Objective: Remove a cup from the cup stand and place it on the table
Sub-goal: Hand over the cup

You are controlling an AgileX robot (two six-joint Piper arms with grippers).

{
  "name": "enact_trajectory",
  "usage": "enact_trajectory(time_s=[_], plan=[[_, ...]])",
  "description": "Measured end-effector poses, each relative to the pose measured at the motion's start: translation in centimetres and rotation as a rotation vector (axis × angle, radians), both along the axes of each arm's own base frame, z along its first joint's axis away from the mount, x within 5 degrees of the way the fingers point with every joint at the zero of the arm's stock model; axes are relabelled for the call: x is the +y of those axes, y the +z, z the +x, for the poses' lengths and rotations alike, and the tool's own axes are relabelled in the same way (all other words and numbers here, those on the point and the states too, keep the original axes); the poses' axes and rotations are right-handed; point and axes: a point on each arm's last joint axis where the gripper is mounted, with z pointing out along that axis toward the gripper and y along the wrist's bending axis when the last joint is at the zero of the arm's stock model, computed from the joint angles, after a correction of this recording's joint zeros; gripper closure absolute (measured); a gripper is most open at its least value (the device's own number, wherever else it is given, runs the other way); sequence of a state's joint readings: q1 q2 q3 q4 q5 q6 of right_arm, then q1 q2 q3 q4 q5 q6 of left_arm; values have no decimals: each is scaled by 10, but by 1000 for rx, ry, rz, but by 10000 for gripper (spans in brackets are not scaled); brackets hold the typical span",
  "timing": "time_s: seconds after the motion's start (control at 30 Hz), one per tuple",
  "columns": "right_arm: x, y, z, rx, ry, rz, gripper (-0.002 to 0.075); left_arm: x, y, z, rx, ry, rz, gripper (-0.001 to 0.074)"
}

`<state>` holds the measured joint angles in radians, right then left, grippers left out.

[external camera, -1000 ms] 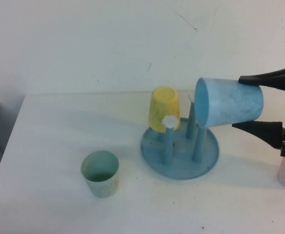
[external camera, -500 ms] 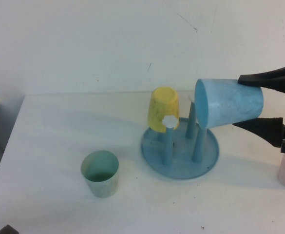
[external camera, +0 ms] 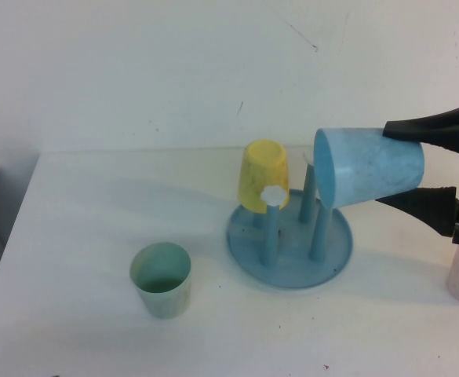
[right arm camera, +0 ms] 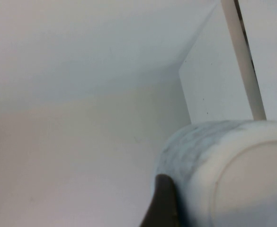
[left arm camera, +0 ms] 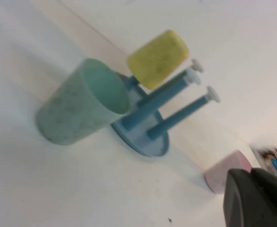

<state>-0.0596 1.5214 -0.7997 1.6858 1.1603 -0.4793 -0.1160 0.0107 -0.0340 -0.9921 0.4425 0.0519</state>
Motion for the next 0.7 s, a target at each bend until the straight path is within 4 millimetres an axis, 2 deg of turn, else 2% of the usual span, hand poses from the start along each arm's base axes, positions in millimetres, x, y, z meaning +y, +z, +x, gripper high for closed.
enact_trajectory(time_s=[0.17, 0.3, 0.4, 0.5, 0.57, 0.7], plan=[[0, 0, 0, -2, 0, -1, 153, -14, 42, 4, -104, -188, 86, 738], [0, 0, 0, -4, 0, -2, 153, -25, 73, 22, -216, -304, 130, 738], [0, 0, 0, -6, 1, -3, 153, -32, 85, 42, -256, -379, 148, 737], [0, 0, 0, -6, 1, -3, 153, -41, 86, 64, -284, -489, 224, 712], [0, 0, 0, -6, 1, -3, 153, -46, 86, 79, -321, -562, 285, 653], [0, 0, 0, -6, 1, -3, 153, -55, 90, 112, -328, -667, 293, 451]])
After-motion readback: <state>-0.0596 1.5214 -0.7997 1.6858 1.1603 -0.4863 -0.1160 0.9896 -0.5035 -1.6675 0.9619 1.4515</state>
